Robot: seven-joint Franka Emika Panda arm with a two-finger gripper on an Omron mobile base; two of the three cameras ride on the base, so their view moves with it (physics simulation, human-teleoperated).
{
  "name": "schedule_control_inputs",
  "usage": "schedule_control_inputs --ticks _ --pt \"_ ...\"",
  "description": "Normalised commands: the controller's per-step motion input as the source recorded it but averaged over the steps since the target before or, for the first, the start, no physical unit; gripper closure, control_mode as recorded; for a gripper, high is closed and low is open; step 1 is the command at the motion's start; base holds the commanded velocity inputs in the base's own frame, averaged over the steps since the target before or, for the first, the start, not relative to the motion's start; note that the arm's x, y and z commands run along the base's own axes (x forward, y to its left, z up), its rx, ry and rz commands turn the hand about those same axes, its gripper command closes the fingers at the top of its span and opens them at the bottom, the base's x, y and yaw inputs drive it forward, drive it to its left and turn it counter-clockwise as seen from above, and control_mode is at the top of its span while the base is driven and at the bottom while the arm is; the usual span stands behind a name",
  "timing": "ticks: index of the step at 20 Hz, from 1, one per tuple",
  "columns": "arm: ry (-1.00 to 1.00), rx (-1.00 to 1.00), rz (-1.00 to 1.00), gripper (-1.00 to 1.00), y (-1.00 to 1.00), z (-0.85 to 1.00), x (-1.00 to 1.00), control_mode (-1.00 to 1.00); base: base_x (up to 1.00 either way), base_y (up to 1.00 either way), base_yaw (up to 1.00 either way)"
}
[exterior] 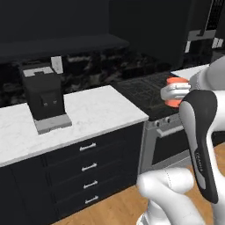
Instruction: Gather all objects into one cabinet and sort the glasses and bowls to opposite sides.
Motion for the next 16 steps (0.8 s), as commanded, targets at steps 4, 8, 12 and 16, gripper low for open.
schedule_control_inputs --ticks 4,8,12,16 --pt "0.0 0.0 0.0 1.0 0.0 0.0 0.0 1.0 0.0 0.14 -0.99" --pt "0.0 0.0 0.0 1.0 0.0 0.0 0.0 1.0 0.0 0.01 -0.92" --pt "0.0 0.0 0.0 1.0 0.0 0.0 0.0 1.0 0.03 -0.16 -0.84" --pt "0.0 0.0 0.0 1.0 0.0 0.0 0.0 1.0 0.69 -0.1 -0.61"
